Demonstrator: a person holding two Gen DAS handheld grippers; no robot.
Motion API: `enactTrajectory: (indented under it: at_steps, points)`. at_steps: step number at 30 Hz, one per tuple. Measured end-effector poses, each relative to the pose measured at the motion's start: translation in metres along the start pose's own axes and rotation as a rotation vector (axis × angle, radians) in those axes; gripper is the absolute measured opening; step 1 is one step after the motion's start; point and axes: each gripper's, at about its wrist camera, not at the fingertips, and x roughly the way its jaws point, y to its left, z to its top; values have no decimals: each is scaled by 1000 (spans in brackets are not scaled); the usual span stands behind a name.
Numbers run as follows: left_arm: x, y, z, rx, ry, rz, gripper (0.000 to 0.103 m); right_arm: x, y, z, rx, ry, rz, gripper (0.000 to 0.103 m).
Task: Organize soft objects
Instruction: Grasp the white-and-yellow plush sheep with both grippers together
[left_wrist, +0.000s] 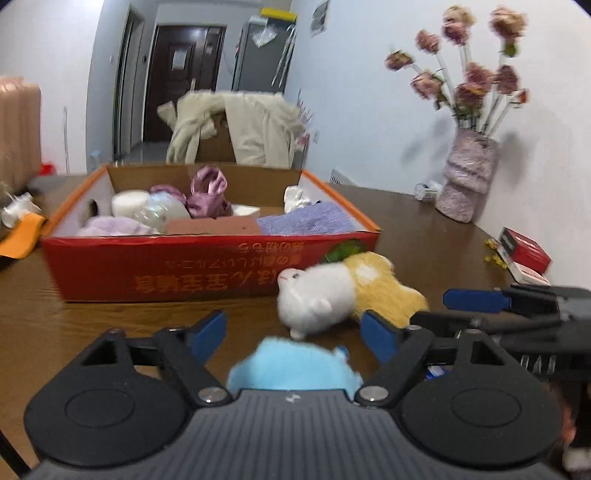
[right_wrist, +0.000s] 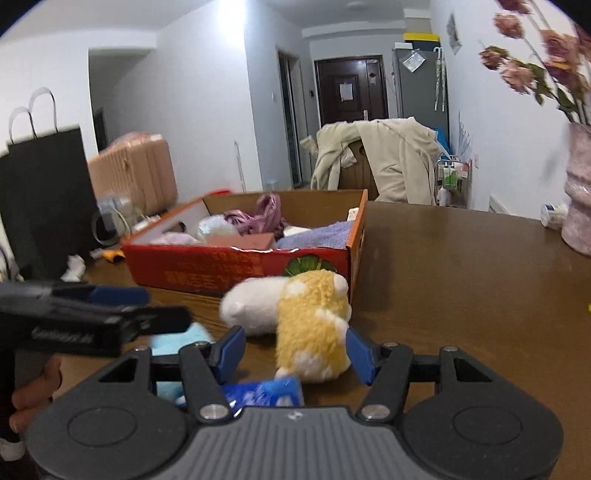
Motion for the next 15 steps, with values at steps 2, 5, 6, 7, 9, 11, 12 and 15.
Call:
enactTrajectory:
  at_steps: [2, 5, 6, 7, 9, 11, 12, 15]
  points:
    - [22, 5, 7, -28, 11, -18, 71, 17, 2, 2, -29, 12, -30, 57]
    - [50, 14, 9, -89, 56, -97, 65, 35, -2, -1, -24, 14, -31, 44]
    - [57, 17, 7, -120, 73, -119, 51, 36, -5, -3, -7, 5, -10, 43]
    - [64, 21, 3, -148, 92, -171, 48, 36, -8, -4, 10, 5, 6, 41]
    - [66, 22, -1, -159, 84, -187, 48, 36, -9, -5, 16, 3, 7, 41]
    - [66, 23, -2, -162, 79, -190, 47, 38, -10, -7, 23, 7, 15, 42]
    - [66, 22, -3, -165, 78, -190, 47, 39, -11, -7, 26, 17, 23, 42]
    - [66, 23, -3, -160, 75, -188, 47, 43, -11, -10, 31, 27, 27, 44]
